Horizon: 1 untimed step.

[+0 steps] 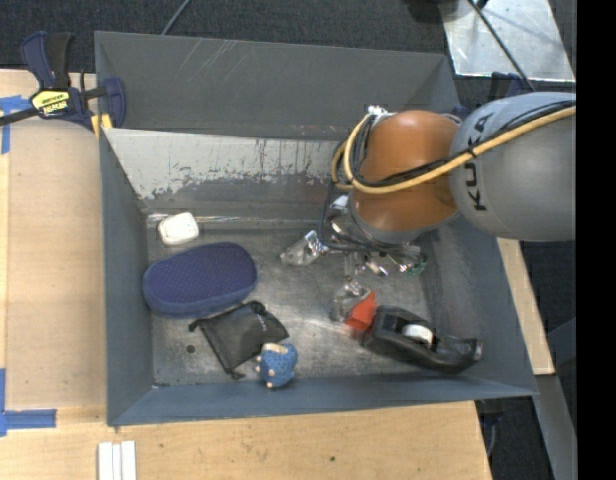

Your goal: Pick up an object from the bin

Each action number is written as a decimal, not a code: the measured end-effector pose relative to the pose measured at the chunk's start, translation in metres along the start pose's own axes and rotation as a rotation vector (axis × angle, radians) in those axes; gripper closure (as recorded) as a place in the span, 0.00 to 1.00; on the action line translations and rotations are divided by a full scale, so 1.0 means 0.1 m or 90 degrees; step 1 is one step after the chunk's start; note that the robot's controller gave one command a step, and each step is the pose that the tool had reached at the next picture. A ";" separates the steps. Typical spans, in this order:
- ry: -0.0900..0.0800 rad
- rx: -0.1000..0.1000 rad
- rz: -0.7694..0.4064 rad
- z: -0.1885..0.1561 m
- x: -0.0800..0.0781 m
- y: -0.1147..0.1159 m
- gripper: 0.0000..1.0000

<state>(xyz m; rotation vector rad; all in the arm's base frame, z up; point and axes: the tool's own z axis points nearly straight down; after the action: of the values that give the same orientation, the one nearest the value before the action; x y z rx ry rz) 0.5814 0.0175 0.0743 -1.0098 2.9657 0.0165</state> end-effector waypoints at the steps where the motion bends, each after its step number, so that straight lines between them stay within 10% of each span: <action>1: -0.002 0.005 -0.159 -0.08 0.39 0.06 0.00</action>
Offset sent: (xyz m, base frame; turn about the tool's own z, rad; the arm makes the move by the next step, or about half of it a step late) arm -0.0375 -0.0238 0.0065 -0.2495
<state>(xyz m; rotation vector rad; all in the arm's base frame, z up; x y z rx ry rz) 0.5464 -0.0015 0.0821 -1.3680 2.8111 0.0055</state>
